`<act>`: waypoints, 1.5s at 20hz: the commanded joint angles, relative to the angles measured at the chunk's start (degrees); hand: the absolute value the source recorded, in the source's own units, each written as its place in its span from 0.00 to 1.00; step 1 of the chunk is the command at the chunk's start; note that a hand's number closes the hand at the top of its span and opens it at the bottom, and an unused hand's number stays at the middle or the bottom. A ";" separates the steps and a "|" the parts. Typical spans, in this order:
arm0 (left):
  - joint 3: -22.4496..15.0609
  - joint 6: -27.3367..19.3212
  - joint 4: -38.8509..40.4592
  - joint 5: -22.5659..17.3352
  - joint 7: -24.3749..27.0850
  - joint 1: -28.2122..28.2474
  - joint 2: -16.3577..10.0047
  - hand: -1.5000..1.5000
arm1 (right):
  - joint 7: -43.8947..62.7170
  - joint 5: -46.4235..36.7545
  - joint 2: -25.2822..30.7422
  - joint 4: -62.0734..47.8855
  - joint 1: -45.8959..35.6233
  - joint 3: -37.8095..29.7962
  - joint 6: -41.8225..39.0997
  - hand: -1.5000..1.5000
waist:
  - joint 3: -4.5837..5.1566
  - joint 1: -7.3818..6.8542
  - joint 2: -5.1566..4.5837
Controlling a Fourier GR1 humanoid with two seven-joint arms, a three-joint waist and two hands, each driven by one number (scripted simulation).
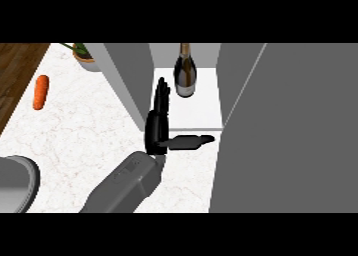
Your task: Pick up the wine, place it into the cabinet and close the cabinet
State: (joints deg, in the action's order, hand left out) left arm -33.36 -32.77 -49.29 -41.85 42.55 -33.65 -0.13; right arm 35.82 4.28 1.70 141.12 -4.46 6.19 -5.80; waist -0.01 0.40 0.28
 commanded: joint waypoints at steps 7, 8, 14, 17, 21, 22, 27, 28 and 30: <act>-8.77 -9.84 -29.41 7.49 -7.36 15.62 -3.84 0.00 | 3.19 3.12 0.89 9.27 4.90 0.00 -0.28 0.00 | -0.02 -0.52 0.09; -8.31 -11.31 -30.65 8.54 -7.98 16.58 -3.80 0.00 | 2.51 -1.33 -0.94 7.48 3.50 3.99 1.23 0.00 | 0.01 -0.56 -0.01; -11.02 -14.89 -39.47 13.59 -10.45 24.67 -5.83 0.00 | 4.76 3.29 0.76 6.49 0.54 -0.84 1.21 0.00 | 0.01 -0.46 -0.14; -12.73 -17.24 -47.76 15.79 -12.47 28.07 -8.44 0.00 | 2.23 4.58 1.13 4.50 0.55 -2.67 -0.01 0.00 | -0.01 -0.61 -0.11; -12.57 -13.45 -53.18 16.09 -13.50 31.41 -12.64 0.00 | 3.98 6.36 1.47 2.81 -0.46 -1.16 -1.19 0.00 | 0.00 -0.60 -0.18; -12.63 -13.04 -53.41 15.80 -13.11 31.88 -12.42 0.00 | 1.70 6.39 -0.19 4.21 3.27 1.00 -1.70 0.00 | -0.02 -0.46 -0.15; -13.51 -9.09 -63.09 15.26 -15.71 37.31 -20.34 0.00 | 4.29 9.52 2.05 4.71 5.05 -0.15 -4.84 1.00 | -0.03 -0.50 -0.12; -10.86 -4.47 -63.62 13.28 -12.66 40.63 -24.62 0.00 | 3.20 9.09 2.37 1.89 3.00 -0.68 -5.55 1.00 | 0.00 -0.84 -0.18; -9.60 -1.41 -60.52 12.32 -11.39 39.86 -23.60 0.00 | 5.43 6.89 1.17 5.99 5.33 4.48 -5.41 1.00 | 0.04 -0.39 -0.16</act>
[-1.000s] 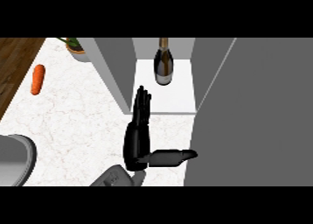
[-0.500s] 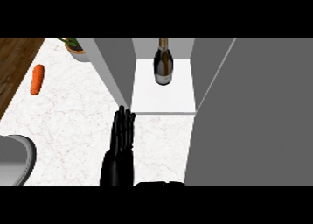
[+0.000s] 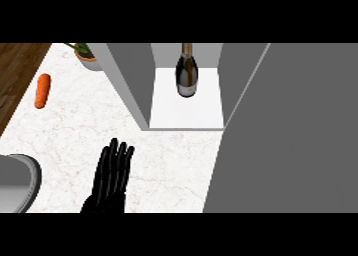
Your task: Pick up the wine, place it into the cabinet and close the cabinet
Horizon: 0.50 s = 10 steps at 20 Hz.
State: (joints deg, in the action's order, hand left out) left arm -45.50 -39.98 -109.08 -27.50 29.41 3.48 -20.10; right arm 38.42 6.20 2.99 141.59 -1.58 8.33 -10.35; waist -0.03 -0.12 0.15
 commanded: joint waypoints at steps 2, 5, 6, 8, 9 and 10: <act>4.95 11.01 -5.05 -4.23 4.97 8.92 -10.66 0.00 | 0.35 2.27 0.49 2.55 -0.18 2.56 -2.14 1.00 | 0.09 -0.54 0.00; 4.58 9.07 -7.26 -2.34 4.19 10.86 -9.75 0.00 | -1.61 5.15 0.66 5.24 5.41 3.09 -4.45 1.00 | 0.02 -0.08 0.02; 7.54 9.59 -5.86 -3.89 1.58 7.02 -9.07 0.00 | 0.47 9.28 1.73 6.35 6.72 2.02 -5.41 1.00 | 0.01 0.29 -0.04; 10.63 12.51 -7.92 -6.82 1.61 8.61 -12.06 0.00 | 0.41 6.10 -2.26 3.00 7.49 8.27 -3.27 1.00 | 0.05 -0.08 -0.01; 7.78 9.39 -10.87 -4.38 1.28 10.25 -10.99 0.00 | 0.22 11.40 -0.96 2.59 8.98 4.27 -4.51 1.00 | -0.04 -0.15 -0.01; 9.89 12.96 -8.43 -6.28 4.96 13.38 -12.36 0.00 | 3.68 10.91 -1.84 3.43 7.88 6.75 -3.15 1.00 | 0.07 -0.54 0.02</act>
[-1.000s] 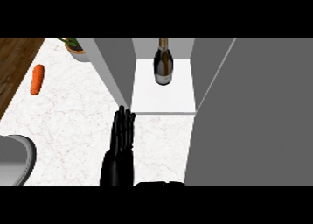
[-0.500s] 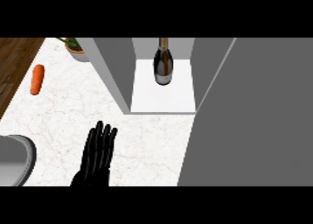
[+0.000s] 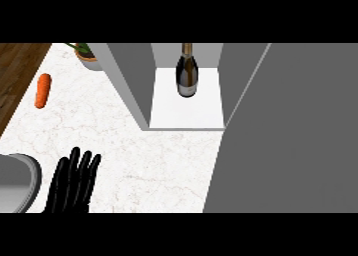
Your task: Pick up the wine, place it into the cabinet and close the cabinet
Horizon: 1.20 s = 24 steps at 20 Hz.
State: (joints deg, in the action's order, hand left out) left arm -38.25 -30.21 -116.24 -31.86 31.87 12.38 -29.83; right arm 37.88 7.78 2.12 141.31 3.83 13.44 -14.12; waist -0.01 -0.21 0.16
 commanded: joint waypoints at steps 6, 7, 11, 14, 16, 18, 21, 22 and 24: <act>10.68 5.21 -4.40 -6.10 0.47 5.13 -5.09 0.00 | 9.26 6.16 -2.10 9.10 6.36 13.55 2.44 1.00 | 0.05 0.10 0.12; 9.89 4.89 -5.81 -4.86 1.17 6.60 -5.23 0.00 | 10.30 7.47 -1.50 10.78 6.49 13.01 2.24 1.00 | 0.03 0.02 0.14; 18.58 12.04 -4.49 -10.89 2.01 10.15 -9.25 0.00 | 7.14 1.23 -1.63 6.22 2.05 19.65 -0.36 1.00 | 0.07 -0.44 0.13; 20.14 11.88 -2.39 -12.04 0.82 8.35 -7.51 0.00 | 11.40 -3.97 -2.12 10.32 1.78 30.16 4.32 1.00 | 0.12 0.42 0.33; 25.65 15.90 -0.85 -15.83 -0.90 7.12 -10.36 0.00 | 7.37 -5.85 -2.12 3.68 -2.88 33.23 7.98 1.00 | 0.15 0.11 0.18; 27.08 18.97 -0.84 -15.14 1.41 11.55 -11.25 0.00 | 8.82 -8.52 -2.12 5.46 -2.58 36.32 10.47 1.00 | 0.14 -0.09 0.33; 27.38 16.94 -3.48 -14.51 -0.83 12.48 -11.36 0.00 | 8.24 -12.05 -2.08 5.63 -1.32 42.23 13.58 1.00 | 0.09 0.25 0.50; 28.69 17.22 -3.29 -16.62 -3.27 8.98 -11.89 0.00 | 7.99 -10.95 -2.08 4.11 -5.42 41.36 16.91 1.00 | 0.12 0.33 0.31; 32.06 20.67 -1.77 -18.75 -2.29 11.72 -12.84 0.00 | 6.81 -12.49 -2.05 2.75 -5.18 43.02 19.61 1.00 | 0.14 -0.03 0.45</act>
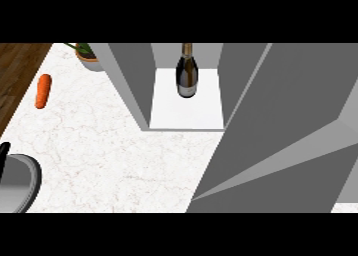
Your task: Pick up the wine, place it into the cabinet and close the cabinet
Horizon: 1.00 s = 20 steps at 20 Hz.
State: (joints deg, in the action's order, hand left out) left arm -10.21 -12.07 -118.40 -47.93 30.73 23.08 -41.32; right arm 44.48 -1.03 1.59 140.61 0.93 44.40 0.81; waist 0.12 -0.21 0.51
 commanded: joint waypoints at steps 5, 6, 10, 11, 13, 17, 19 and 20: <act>6.15 5.32 1.71 -3.99 -2.70 0.50 -2.64 0.00 | -1.51 -9.14 -1.49 -1.79 -6.64 17.11 10.41 1.00 | 0.04 0.13 0.20; 6.87 7.66 2.55 -4.22 -2.28 0.96 -3.26 0.00 | -1.91 -8.11 -1.48 -3.52 -10.93 14.53 13.50 1.00 | 0.09 -0.55 0.02; 8.54 9.54 4.19 -6.60 -3.51 -0.30 -3.19 0.00 | -3.80 -9.86 -1.34 -7.25 -15.45 15.94 16.52 1.00 | 0.11 -0.61 -0.04; 6.94 7.68 2.34 -6.41 -5.29 -1.32 -2.79 0.00 | -1.56 -10.20 -1.32 -7.06 -18.48 14.66 17.95 1.00 | 0.11 -0.44 -0.11; 5.01 9.02 4.63 -4.63 -3.24 -0.87 -0.40 0.00 | -0.58 -9.69 -1.25 -8.53 -22.34 12.77 19.98 1.00 | 0.13 -0.76 -0.22; 4.89 5.07 2.44 -5.17 -6.43 -5.23 0.18 0.00 | -1.69 -9.98 -1.12 -13.34 -27.09 13.32 24.00 1.00 | 0.05 -0.50 -0.36; 5.07 8.49 6.20 -5.88 -6.21 -6.35 0.42 0.00 | 0.62 -4.56 -1.08 -12.68 -31.98 7.83 23.55 1.00 | 0.11 -0.98 -0.65; 5.43 8.00 2.39 -5.28 -6.05 -4.25 -0.12 0.00 | 1.26 -2.48 -1.06 -14.47 -33.99 5.37 23.41 1.00 | 0.10 -2.26 -0.61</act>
State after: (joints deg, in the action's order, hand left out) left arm -4.51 -4.18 -114.60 -53.61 25.13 19.01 -41.91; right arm 44.41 -5.78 10.60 135.49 -22.13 51.24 22.37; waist 0.21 -1.27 0.07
